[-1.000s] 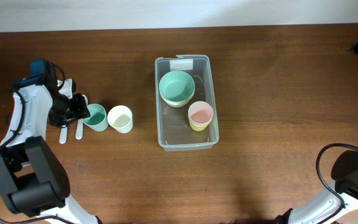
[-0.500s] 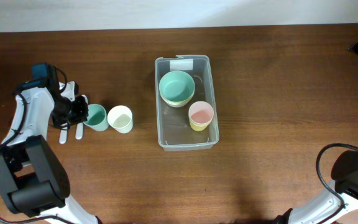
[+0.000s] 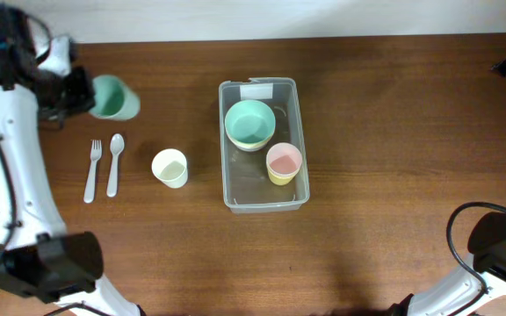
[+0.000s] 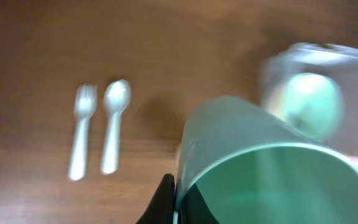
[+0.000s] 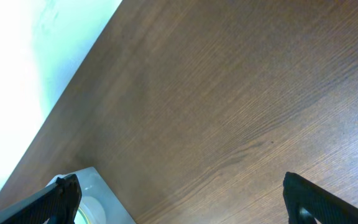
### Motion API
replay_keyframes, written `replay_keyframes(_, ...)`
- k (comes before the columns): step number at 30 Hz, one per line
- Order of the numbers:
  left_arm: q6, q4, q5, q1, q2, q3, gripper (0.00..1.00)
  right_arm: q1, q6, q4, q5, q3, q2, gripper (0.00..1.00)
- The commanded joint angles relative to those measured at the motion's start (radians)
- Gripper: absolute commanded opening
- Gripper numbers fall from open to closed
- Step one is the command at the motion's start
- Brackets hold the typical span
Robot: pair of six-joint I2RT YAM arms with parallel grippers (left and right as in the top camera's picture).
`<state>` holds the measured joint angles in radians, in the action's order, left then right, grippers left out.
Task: Pack container
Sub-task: 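Carry the green cup into the container onto the pink cup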
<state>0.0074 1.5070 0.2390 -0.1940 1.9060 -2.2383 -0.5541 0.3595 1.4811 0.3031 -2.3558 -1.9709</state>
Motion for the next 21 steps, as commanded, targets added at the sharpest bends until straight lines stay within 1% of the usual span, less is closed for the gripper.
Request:
replay_keyframes(1, 0.016, 0.028, 0.057, 0.178, -0.001, -0.057, 0.01, -0.003, -0.003, -0.003, -0.002, -0.002, -0.005, 0.99)
replay_keyframes(3, 0.032, 0.020, 0.053, 0.330, 0.003, -0.049, 0.01, -0.003, -0.003, -0.003, -0.002, -0.002, -0.005, 0.99)
replay_keyframes(6, 0.050, 0.004, 0.025, 0.473, 0.018, -0.049, 0.01, -0.003, -0.003, -0.003, -0.002, -0.002, -0.005, 0.99)
replay_keyframes(8, 0.050, -0.008, -0.046, 0.583, 0.039, -0.049, 0.01, -0.003, -0.003, -0.003, -0.002, -0.002, -0.005, 0.99)
replay_keyframes(11, 0.050, -0.010, -0.142, 0.690, 0.082, -0.049, 0.01, -0.003, -0.003, -0.003, -0.002, -0.002, -0.005, 0.99)
replay_keyframes(15, 0.050, -0.016, -0.218, 0.784, 0.172, -0.049, 0.01, -0.003, -0.003, -0.003, -0.002, -0.002, -0.005, 0.99)
replay_keyframes(18, 0.050, -0.011, -0.220, 0.820, 0.251, -0.049, 0.01, -0.003, -0.003, -0.003, -0.002, -0.002, -0.005, 0.99)
replay_keyframes(21, 0.050, -0.012, -0.217, 0.822, 0.294, -0.049, 0.02, -0.003, -0.003, -0.003, -0.002, -0.002, -0.005, 0.99)
